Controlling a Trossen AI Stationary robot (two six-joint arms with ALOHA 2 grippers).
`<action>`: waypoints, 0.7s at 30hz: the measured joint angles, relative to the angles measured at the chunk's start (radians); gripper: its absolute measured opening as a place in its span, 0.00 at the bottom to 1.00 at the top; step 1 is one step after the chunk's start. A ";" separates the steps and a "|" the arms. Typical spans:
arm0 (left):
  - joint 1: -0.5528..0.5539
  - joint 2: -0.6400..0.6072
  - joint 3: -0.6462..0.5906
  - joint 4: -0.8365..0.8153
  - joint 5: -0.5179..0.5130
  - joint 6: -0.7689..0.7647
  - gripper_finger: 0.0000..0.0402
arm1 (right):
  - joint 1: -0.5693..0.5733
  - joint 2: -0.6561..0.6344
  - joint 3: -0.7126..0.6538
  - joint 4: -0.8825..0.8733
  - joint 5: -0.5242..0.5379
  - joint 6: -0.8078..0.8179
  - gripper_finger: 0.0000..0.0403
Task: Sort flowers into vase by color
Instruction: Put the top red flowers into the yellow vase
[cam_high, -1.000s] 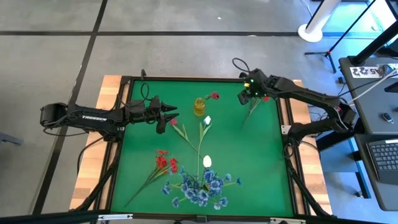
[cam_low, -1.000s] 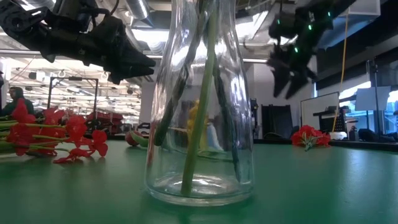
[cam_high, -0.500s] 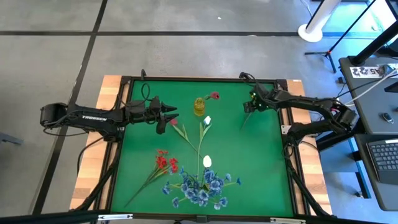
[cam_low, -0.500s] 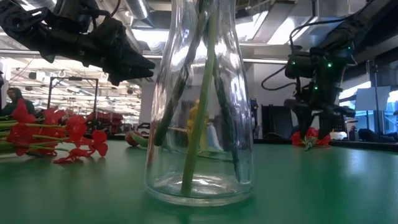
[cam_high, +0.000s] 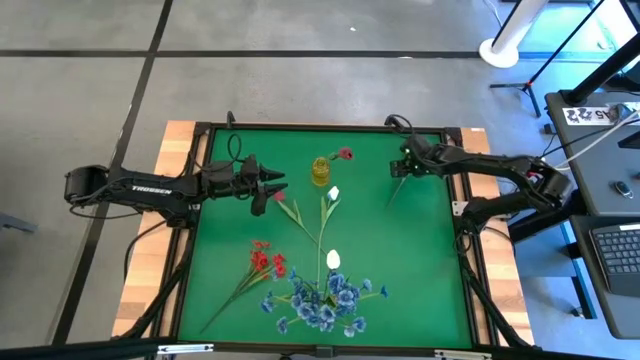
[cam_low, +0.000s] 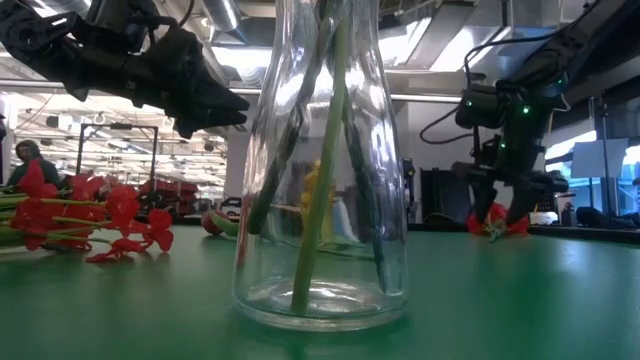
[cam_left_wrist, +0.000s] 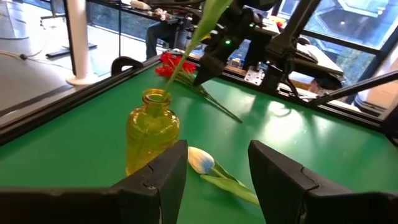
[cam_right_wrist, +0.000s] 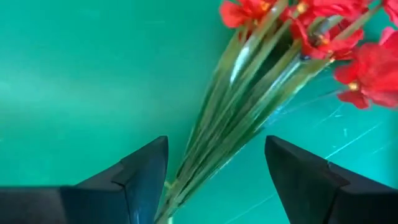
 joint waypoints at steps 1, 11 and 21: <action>0.000 0.000 0.000 0.000 0.003 0.000 0.41 | 0.000 0.008 0.000 0.001 0.005 0.004 0.66; 0.000 0.000 0.000 -0.001 0.005 -0.006 0.41 | 0.001 0.126 0.004 0.046 0.022 0.020 0.64; 0.000 0.000 0.000 0.000 0.004 -0.008 0.41 | 0.000 0.134 0.003 0.075 0.017 0.009 0.24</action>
